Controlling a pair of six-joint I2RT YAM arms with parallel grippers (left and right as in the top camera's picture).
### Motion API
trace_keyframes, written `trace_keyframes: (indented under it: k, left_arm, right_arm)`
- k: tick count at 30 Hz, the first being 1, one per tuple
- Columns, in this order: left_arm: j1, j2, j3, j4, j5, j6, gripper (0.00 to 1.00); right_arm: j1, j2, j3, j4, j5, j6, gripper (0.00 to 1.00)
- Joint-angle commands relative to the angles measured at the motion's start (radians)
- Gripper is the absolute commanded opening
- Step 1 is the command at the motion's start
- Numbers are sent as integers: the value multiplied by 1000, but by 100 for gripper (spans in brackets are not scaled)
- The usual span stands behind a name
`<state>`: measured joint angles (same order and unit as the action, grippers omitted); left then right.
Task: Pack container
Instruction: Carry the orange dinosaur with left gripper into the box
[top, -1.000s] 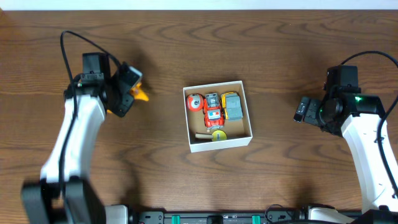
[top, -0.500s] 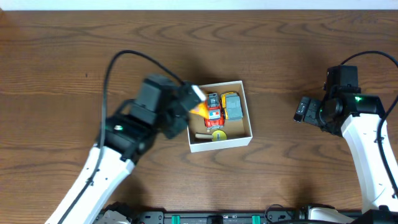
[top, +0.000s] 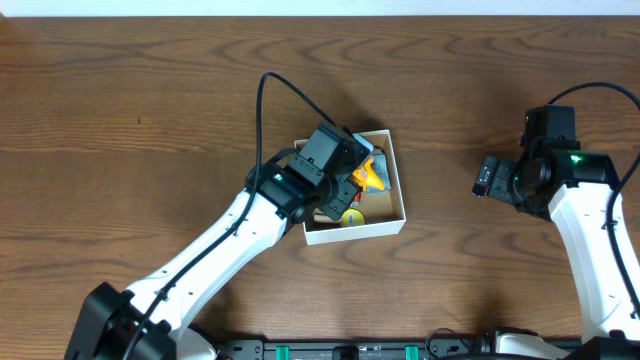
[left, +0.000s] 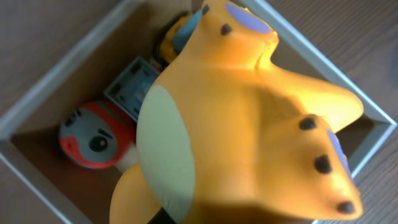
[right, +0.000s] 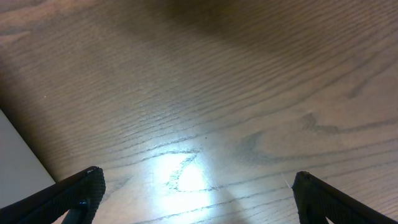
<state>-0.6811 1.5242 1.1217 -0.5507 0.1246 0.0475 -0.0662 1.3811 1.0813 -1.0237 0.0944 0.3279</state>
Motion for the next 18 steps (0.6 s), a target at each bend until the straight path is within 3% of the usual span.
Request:
trace_keyframes:
  k: [1,13,14,16,18]
  left_arm:
    - [-1,0,4,-10,-1,-64,6]
    - [-22,0,4,-161,-1,-64,6]
    - [-22,0,4,-160,-1,-64,9]
    - [-22,0,4,-159,-1,-64,29]
    - [-22,0,4,-159,-1,-62,39]
  right_arm:
    - [-10,1,-3,2,13,-11,99]
    - [-10,1,-3,3,13,-11,99]
    - [-10,1,-3,3,13,-11,99]
    - [-10,1,-3,2,13,-11,99]
    - [-10,1,-3,-1,13,-11,99]
